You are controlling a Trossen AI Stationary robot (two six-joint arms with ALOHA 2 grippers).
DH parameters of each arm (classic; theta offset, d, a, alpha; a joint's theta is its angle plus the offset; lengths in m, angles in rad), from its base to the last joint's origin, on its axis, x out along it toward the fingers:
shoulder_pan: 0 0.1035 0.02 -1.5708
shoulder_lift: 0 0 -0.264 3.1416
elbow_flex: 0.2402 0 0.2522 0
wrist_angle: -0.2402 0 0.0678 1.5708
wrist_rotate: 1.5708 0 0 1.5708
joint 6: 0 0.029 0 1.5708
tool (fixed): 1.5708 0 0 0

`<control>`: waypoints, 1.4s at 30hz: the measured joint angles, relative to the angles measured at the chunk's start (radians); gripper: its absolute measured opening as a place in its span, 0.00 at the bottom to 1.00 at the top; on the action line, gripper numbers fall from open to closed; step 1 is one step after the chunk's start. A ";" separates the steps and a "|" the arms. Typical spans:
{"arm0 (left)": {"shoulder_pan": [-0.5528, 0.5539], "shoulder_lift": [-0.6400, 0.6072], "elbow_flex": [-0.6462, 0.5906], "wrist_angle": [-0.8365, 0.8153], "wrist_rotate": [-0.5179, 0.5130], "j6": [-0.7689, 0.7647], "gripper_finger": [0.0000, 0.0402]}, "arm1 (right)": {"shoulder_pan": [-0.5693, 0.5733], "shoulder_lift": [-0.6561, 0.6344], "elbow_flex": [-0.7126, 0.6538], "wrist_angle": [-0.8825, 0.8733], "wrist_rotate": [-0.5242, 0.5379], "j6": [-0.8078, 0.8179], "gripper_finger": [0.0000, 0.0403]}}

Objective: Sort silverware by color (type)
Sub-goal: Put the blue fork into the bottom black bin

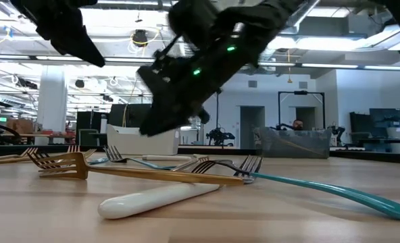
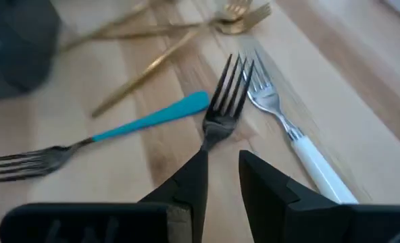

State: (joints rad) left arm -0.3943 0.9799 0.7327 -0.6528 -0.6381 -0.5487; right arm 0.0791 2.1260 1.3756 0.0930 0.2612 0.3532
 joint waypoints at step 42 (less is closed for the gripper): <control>0.009 0.055 -0.004 -0.061 -0.049 -0.040 0.21 | 0.030 0.171 0.265 -0.262 -0.102 -0.100 0.40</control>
State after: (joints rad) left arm -0.3855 1.0348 0.7286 -0.7142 -0.6876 -0.5884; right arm 0.1087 2.2974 1.6405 -0.1688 0.1590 0.2529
